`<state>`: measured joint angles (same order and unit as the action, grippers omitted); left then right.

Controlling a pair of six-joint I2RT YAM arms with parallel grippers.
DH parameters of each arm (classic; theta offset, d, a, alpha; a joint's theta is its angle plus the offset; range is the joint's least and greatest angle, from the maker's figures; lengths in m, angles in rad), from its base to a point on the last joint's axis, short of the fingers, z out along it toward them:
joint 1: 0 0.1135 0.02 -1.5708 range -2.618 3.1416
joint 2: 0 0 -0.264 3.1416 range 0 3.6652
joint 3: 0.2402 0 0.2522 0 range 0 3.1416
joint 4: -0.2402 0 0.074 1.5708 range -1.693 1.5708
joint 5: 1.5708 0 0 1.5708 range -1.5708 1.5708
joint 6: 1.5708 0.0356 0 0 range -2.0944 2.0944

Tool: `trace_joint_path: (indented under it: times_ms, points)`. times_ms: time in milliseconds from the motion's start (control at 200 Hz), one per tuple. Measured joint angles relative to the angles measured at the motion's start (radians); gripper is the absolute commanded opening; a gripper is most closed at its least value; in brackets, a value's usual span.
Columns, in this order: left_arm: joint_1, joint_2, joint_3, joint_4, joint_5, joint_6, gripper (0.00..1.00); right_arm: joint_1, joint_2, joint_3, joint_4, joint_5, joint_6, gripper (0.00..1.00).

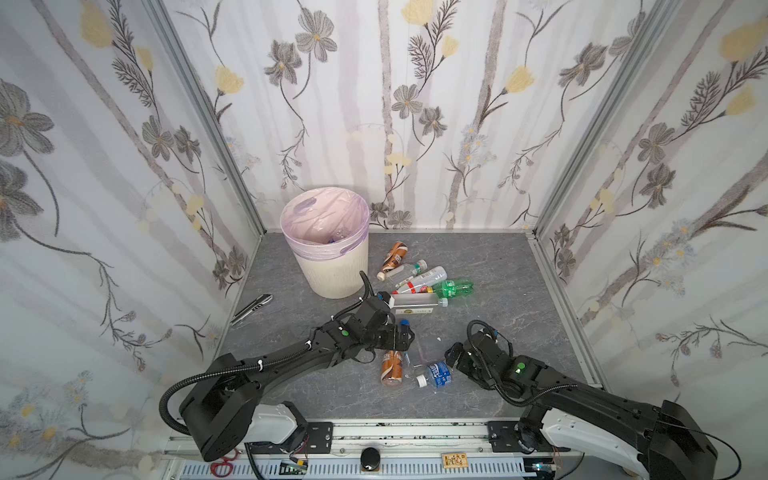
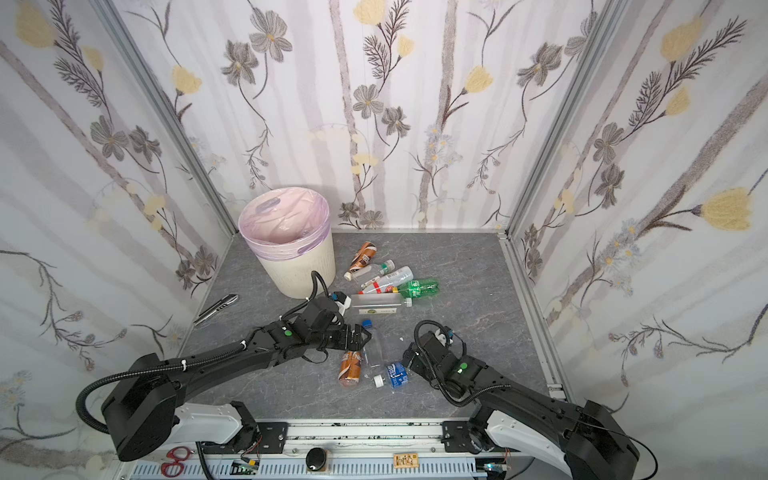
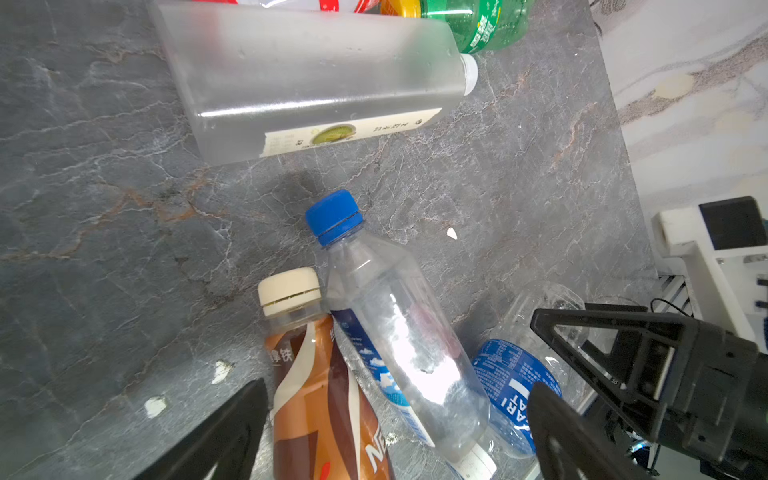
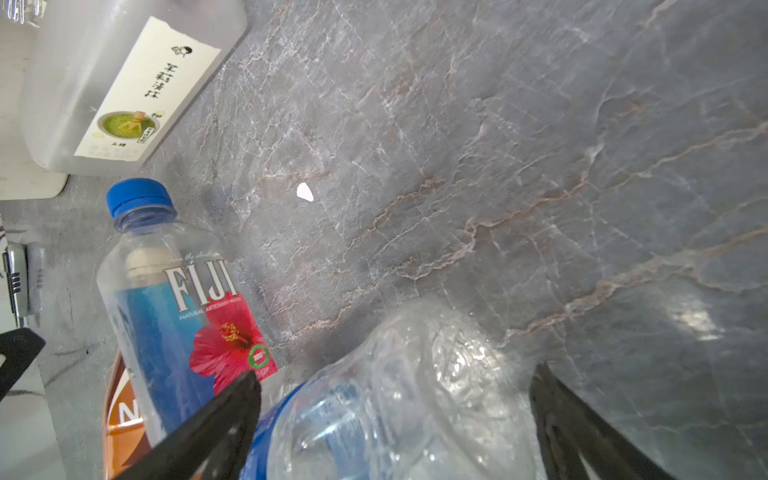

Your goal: Throw the plastic bottles in the bin

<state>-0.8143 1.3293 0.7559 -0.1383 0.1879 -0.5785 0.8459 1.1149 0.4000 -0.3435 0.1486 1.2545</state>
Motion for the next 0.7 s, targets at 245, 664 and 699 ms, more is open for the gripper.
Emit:
trace_joint_path:
  times_ms: [245,664,699]
  points:
    - [0.000,-0.023,0.000,-0.009,0.000,0.006,1.00,0.003,0.002,0.000,0.013,0.013,0.002,1.00]
    - [-0.061,-0.024,0.077,-0.079,-0.008,0.076,1.00,-0.131,0.000,0.019,0.027,0.042,-0.101,1.00]
    - [-0.077,-0.016,0.090,-0.088,-0.016,0.084,1.00,-0.154,-0.007,0.021,0.027,0.041,-0.123,1.00]
